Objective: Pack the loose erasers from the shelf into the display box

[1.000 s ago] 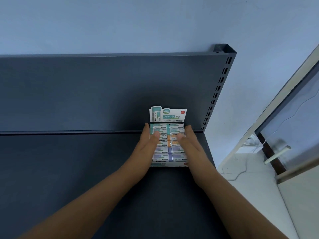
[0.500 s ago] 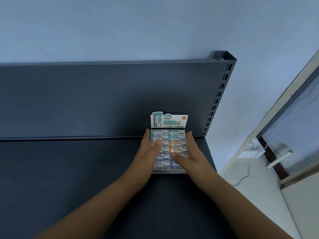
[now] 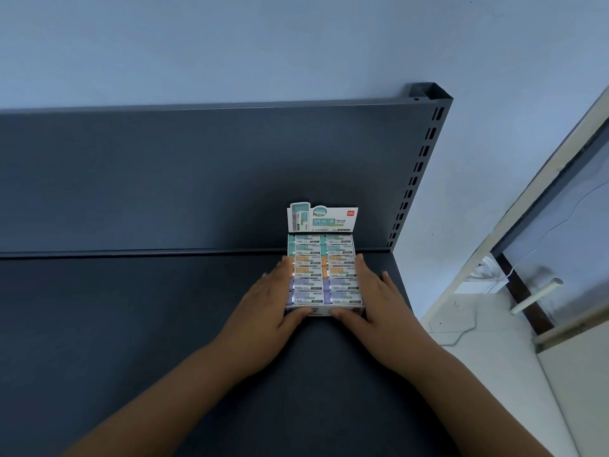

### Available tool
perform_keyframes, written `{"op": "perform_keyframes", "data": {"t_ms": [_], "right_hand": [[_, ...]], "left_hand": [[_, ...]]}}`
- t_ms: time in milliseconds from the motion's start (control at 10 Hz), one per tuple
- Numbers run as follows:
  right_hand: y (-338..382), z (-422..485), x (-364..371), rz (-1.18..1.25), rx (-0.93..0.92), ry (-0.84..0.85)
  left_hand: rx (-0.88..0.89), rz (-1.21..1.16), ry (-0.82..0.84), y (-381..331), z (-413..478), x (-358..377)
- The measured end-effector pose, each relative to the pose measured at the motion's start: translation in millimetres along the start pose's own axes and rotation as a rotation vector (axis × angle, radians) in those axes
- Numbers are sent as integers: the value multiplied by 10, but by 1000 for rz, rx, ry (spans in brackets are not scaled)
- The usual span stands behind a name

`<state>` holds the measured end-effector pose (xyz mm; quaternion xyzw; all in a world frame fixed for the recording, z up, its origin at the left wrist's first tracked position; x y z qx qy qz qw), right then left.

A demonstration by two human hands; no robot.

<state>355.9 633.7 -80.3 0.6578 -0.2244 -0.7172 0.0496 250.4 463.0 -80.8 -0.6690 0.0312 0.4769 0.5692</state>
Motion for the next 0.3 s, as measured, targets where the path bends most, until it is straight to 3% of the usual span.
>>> {"op": "perform_keyframes", "data": {"t_ms": [200,300], "right_hand": [[62,-47,-76,59,37,-22],[-28,-178,-139,232,148,-113]], "left_hand": [[15,-40,-58,-171,-39,-128],[-129,73,57,-97,-292,92]]}}
Point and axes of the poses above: each hand's wrist, its own z-axis towards the middle knuckle, its own x-axis out of the palm, y = z × x, the point moved 5 cm from there along z, towards the middle knuckle, and after that the axes turned 11 degrees about -z, right-handed, at the moved point
